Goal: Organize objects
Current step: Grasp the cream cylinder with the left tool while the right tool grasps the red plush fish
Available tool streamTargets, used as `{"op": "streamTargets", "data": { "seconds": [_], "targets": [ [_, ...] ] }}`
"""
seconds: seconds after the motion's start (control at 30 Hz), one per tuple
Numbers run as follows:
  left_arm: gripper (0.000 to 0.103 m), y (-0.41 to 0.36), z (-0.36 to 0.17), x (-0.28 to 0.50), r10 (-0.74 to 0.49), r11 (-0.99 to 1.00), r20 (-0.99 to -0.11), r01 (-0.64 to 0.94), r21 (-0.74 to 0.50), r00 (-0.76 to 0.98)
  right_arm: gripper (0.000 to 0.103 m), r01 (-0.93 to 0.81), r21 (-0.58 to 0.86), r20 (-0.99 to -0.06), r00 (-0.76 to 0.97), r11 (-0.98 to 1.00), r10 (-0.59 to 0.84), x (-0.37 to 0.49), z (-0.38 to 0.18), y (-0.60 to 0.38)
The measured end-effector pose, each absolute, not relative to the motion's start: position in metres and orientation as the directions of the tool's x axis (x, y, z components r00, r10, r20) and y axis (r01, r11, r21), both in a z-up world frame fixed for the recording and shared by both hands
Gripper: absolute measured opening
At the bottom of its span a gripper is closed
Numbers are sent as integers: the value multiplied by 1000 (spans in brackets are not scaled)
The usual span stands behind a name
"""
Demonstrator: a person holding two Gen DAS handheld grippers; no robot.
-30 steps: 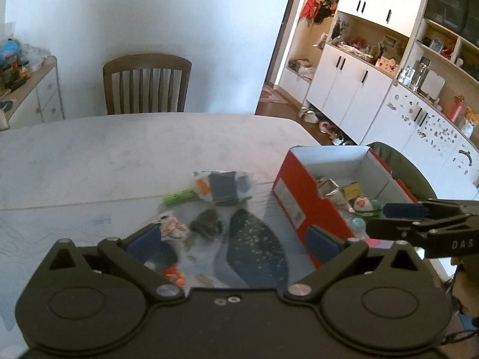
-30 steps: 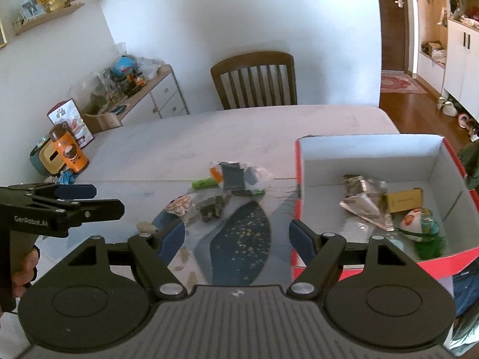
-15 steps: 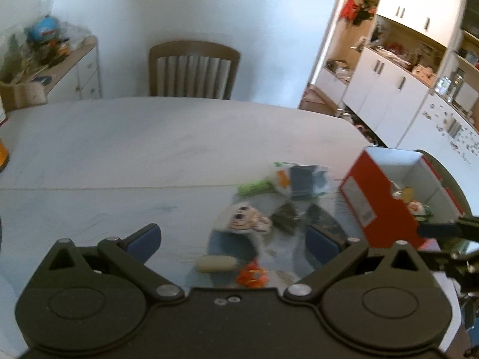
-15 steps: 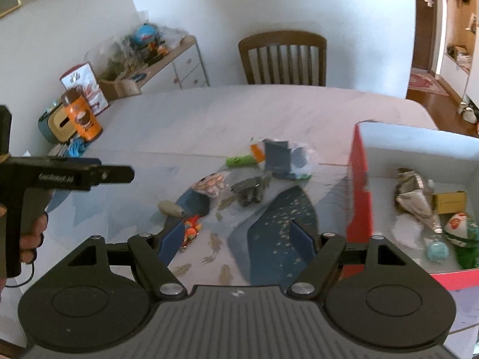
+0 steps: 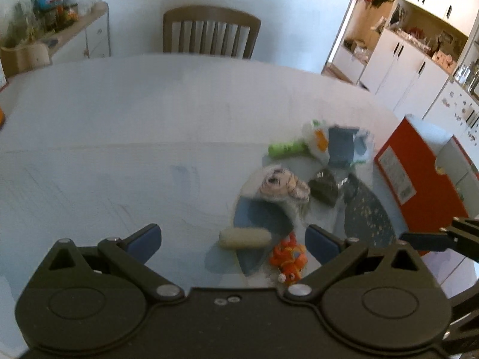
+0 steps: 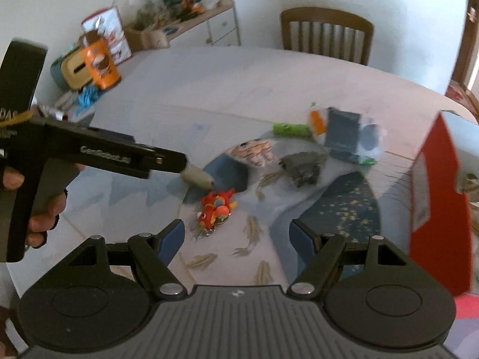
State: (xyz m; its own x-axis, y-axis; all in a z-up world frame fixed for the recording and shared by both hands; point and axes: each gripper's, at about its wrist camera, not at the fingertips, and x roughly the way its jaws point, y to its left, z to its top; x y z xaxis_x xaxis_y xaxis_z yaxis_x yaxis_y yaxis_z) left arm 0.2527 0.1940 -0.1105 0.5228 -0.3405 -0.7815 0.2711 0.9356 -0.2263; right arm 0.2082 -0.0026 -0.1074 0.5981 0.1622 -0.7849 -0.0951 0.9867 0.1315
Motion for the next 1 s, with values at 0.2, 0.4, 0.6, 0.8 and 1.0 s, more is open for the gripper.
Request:
{"op": "streamTargets", "data": {
  "seconds": [0.2,0.4,0.6,0.8,1.0],
  "targets": [
    [98,185,-128,257,-363,928,-791,273,-255,492,76,-128,114,-795,583,985,168,224,-131,12],
    [88,176,-142,267,-372,922,-799,284,-262,472,77,-141,99,-805,570,985,163,240,-149,24],
    [76,174,-150,275,-371,922,-804,286,-261,464,77,-142,98,-801,576,985,162,252,-155,29],
    [63,174,-153,276,-370,922,-804,288,-258,466,69,-164,84,-812,560,983,163,260,-163,36],
    [52,177,-153,275,-379,919,-798,292,-265,468,59,-181,84,-817,550,980,171,263,-166,40]
  ]
}}
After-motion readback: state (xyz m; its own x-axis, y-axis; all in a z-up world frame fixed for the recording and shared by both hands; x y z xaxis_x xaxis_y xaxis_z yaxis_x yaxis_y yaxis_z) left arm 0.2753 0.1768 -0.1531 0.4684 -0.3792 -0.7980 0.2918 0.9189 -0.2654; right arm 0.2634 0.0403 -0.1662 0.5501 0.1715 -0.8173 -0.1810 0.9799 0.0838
